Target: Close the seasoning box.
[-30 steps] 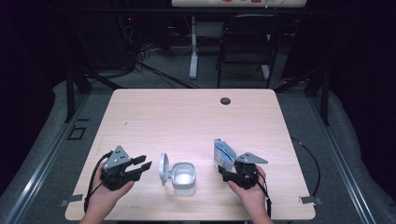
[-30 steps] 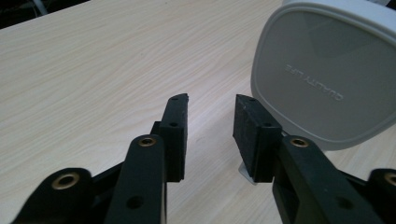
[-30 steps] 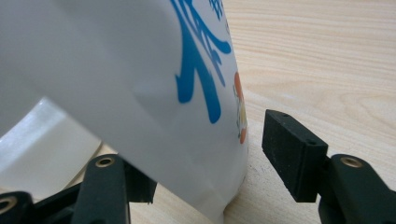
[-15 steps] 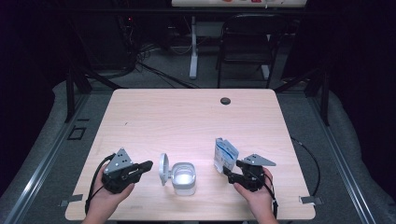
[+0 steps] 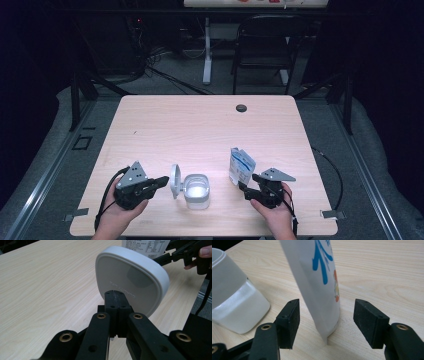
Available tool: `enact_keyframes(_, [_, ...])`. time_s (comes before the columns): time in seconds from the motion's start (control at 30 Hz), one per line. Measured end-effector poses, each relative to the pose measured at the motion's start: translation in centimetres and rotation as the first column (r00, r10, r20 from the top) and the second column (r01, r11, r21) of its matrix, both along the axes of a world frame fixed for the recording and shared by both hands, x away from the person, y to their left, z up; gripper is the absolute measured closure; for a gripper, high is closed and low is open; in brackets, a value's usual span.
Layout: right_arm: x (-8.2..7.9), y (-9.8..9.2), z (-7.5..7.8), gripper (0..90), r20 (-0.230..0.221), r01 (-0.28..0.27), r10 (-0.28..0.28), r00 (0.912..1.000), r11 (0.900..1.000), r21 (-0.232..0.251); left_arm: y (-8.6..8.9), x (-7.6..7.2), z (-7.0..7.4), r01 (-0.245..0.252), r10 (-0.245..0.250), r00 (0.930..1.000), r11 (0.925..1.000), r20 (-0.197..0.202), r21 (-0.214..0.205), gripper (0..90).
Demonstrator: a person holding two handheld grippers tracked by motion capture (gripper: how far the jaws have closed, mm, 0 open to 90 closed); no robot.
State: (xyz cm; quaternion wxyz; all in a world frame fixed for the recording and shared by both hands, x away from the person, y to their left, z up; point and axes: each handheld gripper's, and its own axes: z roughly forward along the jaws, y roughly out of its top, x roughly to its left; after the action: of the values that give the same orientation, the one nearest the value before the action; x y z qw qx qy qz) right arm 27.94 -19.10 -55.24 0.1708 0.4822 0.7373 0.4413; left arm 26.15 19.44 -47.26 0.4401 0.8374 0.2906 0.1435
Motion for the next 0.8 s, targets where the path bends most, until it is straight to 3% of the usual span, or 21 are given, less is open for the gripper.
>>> enact_keyframes(0.8, [-0.2,-0.5,-0.3,38.0,0.003,-0.012,0.012,0.9999,0.9996,0.025,-2.0,-0.3,-1.0,0.051,-0.05,0.9986,0.9984,-0.018,0.025,90.0])
